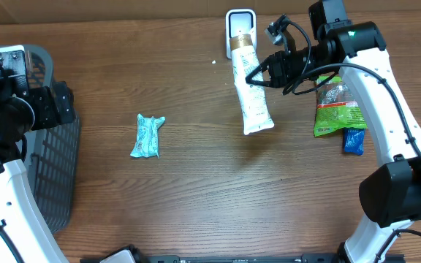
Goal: Scan the item barcode
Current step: 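Lift the tube and carry it toward the scanner with the right gripper, then hold the conditioner tube's barcode in front of the scanner window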
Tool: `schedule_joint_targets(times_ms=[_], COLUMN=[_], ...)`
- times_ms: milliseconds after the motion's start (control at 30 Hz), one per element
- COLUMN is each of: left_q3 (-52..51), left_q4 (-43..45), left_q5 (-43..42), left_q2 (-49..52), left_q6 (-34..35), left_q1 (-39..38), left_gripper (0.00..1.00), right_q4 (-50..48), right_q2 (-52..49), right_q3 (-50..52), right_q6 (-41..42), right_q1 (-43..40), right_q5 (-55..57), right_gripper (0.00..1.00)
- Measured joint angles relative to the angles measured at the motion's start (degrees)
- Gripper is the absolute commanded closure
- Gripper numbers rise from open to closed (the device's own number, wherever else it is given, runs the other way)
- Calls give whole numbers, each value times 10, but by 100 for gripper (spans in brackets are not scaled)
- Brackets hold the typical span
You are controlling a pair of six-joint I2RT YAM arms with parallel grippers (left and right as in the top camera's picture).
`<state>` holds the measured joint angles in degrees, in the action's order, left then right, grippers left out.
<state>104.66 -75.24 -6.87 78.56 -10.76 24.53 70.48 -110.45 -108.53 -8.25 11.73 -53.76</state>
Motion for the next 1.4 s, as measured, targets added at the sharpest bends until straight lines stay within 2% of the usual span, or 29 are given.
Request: schedule_joint_targets(times_ms=[333, 567, 933, 1067, 1200, 1400], left_q3=[0, 0, 0, 0, 0, 0], left_q4=[0, 0, 0, 0, 0, 0], left_q5=[0, 0, 0, 0, 0, 0], left_q2=[0, 0, 0, 0, 0, 0], left_q6=[0, 0, 0, 0, 0, 0], left_q1=[0, 0, 0, 0, 0, 0], left_gripper=[0, 0, 0, 0, 0, 0], right_q4=[0, 1, -6, -26, -59, -134], right_q2=[0, 0, 0, -5, -12, -50], right_q3=[0, -9, -152, -208, -218, -218], right_q6=[8, 53, 114, 136, 143, 98], right_q1=[-1, -3, -4, -4, -4, 24], right_q5=[11, 94, 216, 287, 385, 595], right_gripper=[96, 96, 97, 96, 96, 96])
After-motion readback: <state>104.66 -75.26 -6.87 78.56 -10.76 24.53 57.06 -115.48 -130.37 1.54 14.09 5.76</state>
